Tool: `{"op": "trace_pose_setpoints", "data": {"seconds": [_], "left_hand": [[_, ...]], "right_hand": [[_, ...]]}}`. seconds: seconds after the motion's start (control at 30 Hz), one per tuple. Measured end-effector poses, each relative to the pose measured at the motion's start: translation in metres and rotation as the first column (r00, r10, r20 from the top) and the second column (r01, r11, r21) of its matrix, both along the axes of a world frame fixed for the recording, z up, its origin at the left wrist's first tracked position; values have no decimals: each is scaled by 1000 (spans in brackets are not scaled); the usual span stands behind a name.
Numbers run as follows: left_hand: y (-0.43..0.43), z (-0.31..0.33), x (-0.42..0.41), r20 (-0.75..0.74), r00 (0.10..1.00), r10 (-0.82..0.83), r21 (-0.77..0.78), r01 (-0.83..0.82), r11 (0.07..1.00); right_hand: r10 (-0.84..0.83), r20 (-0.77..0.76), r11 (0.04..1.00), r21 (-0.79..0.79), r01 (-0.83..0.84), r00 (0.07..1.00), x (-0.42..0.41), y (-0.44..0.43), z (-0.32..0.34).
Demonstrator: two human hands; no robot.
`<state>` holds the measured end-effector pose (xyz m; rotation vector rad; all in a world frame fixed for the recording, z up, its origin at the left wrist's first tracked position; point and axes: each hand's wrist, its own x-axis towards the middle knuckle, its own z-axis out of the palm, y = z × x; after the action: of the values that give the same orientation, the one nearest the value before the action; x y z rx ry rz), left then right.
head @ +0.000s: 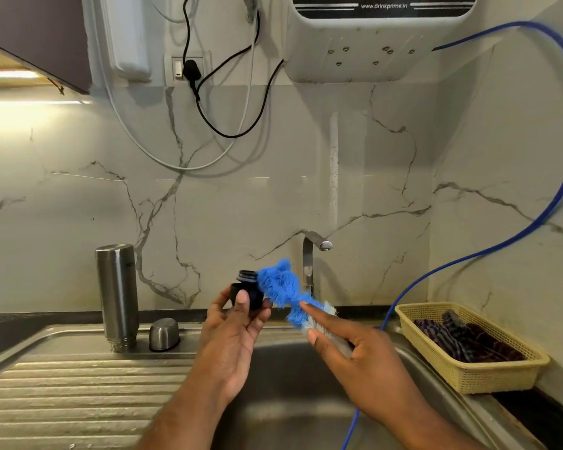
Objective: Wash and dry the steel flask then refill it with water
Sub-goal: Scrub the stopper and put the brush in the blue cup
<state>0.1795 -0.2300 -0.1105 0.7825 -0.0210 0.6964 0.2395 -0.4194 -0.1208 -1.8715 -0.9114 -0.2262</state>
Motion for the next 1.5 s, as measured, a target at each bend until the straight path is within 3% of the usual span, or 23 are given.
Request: {"op": "trace_pose_setpoints", "data": {"seconds": [0.23,0.4,0.57,0.63,0.73,0.83,0.93,1.0,1.13,1.33,1.5], "left_hand": [[-15,-13,7,-38,998,-51,135,56,989],[2,-8,3,-53,998,20,173,-11,985],[-12,-16,1,-226,968,108,534,31,845],[-19,-15,4,-294,938,183,599,31,800],[1,-9,1,-322,922,217,493,-32,869],[19,-7,-8,-427,901,-69,295,211,932],[3,-9,-14,-632,705,-323,250,580,776],[-1,-9,-13,-654,654,-381,228,650,725],[18,-3,-15,-571,726,-383,148,549,822],[-6,-8,-13,-660,639,-394,147,624,767],[5,-5,-8,-582,807,-104,181,254,950]], "right_hand": [[-35,-82,999,33,37,996,1,0,0],[30,-67,999,-20,-32,997,3,0,-3],[63,-53,997,54,-60,997,5,2,-5],[72,-31,997,40,-71,997,5,1,-4],[133,14,991,-21,-132,991,2,0,-3],[173,100,983,-72,-167,980,3,1,-6],[147,259,988,-95,-126,955,10,-1,-8],[152,285,987,-98,-129,946,15,-6,-6],[206,266,977,-117,-181,942,18,-10,-6],[163,281,986,-91,-143,946,18,-8,-5],[170,147,982,-111,-154,975,13,-3,-4]]}}
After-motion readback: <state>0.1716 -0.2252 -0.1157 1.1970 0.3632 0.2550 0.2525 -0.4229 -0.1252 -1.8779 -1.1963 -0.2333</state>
